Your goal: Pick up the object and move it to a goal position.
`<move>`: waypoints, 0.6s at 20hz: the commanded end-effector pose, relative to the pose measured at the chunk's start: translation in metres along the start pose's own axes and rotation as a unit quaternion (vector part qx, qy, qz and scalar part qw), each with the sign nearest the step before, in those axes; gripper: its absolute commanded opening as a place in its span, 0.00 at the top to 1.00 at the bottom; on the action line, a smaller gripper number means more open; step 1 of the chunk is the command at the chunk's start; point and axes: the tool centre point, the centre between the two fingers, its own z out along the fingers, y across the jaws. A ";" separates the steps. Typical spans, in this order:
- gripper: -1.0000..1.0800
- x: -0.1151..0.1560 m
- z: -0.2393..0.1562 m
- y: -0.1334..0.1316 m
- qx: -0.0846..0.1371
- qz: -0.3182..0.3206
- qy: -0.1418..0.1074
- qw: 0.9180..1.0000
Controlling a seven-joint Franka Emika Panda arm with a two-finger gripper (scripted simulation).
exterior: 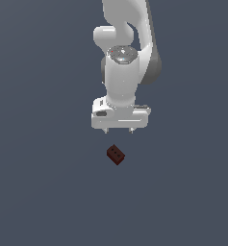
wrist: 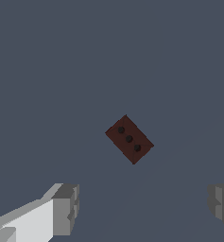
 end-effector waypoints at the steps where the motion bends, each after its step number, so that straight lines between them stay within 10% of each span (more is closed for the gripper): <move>1: 0.04 0.000 0.000 0.000 0.000 0.000 0.000 1.000; 12: 0.04 0.001 -0.005 -0.042 0.015 -0.032 0.005 0.999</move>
